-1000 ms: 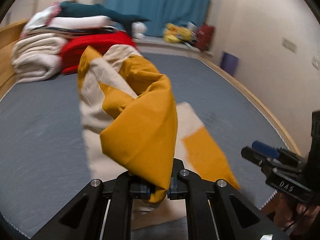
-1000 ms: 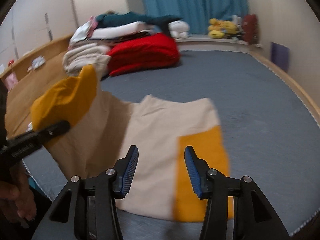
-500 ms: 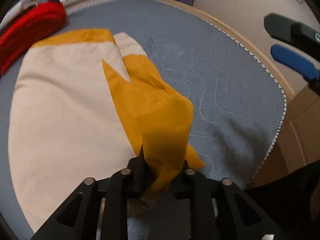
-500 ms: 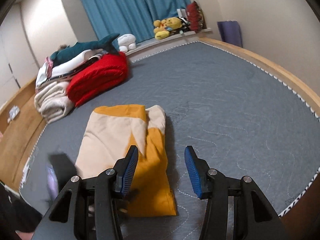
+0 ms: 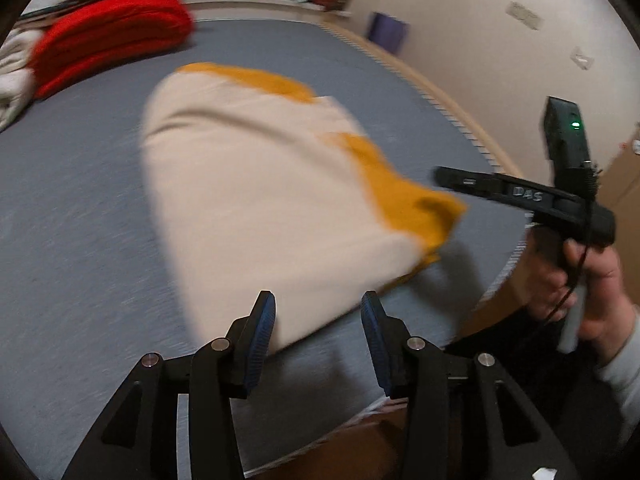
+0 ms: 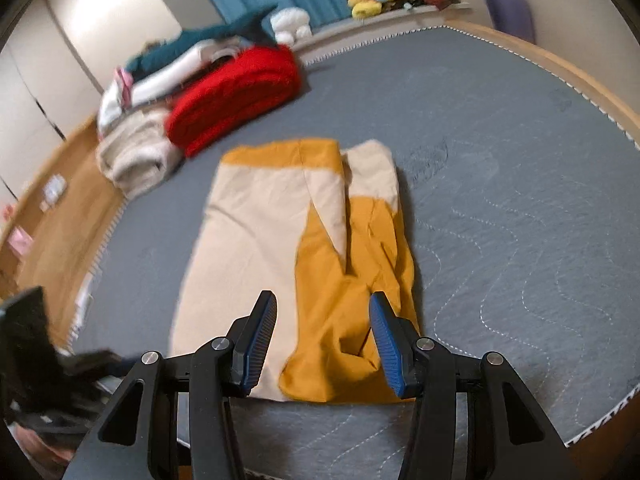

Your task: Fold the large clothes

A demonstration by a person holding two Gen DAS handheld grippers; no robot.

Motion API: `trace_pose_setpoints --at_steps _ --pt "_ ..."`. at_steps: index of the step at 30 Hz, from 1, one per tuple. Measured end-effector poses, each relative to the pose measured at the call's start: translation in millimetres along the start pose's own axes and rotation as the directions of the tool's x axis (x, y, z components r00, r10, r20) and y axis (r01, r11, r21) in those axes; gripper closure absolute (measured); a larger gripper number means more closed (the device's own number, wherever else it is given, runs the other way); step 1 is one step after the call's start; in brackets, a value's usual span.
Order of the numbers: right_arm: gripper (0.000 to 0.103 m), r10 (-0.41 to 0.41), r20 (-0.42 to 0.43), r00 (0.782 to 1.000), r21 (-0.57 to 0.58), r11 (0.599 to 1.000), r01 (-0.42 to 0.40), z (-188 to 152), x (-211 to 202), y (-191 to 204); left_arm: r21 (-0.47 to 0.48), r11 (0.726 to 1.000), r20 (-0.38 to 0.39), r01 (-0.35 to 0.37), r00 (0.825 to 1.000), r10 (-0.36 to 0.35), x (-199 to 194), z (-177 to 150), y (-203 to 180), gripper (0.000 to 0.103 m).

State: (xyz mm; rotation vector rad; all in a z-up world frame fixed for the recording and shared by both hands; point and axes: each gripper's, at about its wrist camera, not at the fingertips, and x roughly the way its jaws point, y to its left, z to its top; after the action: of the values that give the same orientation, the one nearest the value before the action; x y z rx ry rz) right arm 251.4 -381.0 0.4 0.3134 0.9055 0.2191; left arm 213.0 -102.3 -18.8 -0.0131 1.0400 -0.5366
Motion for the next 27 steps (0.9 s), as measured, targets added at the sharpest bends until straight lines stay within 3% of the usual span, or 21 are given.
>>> trace_pose_setpoints --at_steps 2,5,6,7,8,11,14,17,19,22,27 --pt "0.053 -0.063 -0.035 0.997 -0.022 0.998 0.062 -4 14 4 -0.069 0.997 -0.001 -0.028 1.0 0.028 2 -10 22 0.062" --pt "0.056 -0.086 -0.079 0.993 -0.025 0.996 0.084 -9 29 4 -0.171 0.983 -0.029 -0.07 0.997 0.066 9 -13 45 0.062" --pt "0.062 -0.107 -0.084 0.991 -0.041 0.994 0.104 -11 33 6 -0.195 0.978 -0.024 -0.069 0.998 0.066 12 -11 48 0.062" --pt "0.089 -0.141 -0.086 0.986 -0.067 0.988 0.136 -13 36 8 -0.22 0.974 -0.024 -0.059 0.998 0.055 16 -10 51 0.062" --pt "0.097 -0.185 -0.081 0.979 -0.101 0.979 0.177 -14 39 11 -0.242 0.969 -0.029 -0.05 0.999 0.044 19 -10 54 0.062" --pt "0.101 -0.192 -0.03 0.981 -0.116 0.975 0.188 -15 32 16 -0.26 0.965 -0.053 -0.037 0.998 0.024 34 -3 54 0.062" --pt "0.102 -0.159 0.088 0.983 -0.08 0.983 0.166 -9 -5 15 -0.272 0.962 -0.039 0.006 0.999 -0.017 38 1 50 0.054" --pt "0.102 -0.18 0.191 0.965 -0.039 0.981 0.191 -11 -41 6 -0.247 0.969 -0.045 0.018 0.999 -0.03 43 3 43 0.054" --pt "0.102 -0.231 0.148 0.962 -0.014 0.972 0.236 -15 -35 -8 -0.227 0.974 -0.044 0.01 0.999 -0.02 44 6 36 0.054" --pt "0.102 -0.306 0.012 0.952 0.018 0.952 0.306 -23 -2 -33 -0.192 0.981 -0.018 0.017 1.0 -0.021 41 11 29 0.055" --pt "0.102 -0.372 -0.097 0.923 -0.032 0.928 0.371 -30 37 -43 -0.221 0.975 -0.126 -0.019 0.992 -0.009 64 -1 44 0.055"
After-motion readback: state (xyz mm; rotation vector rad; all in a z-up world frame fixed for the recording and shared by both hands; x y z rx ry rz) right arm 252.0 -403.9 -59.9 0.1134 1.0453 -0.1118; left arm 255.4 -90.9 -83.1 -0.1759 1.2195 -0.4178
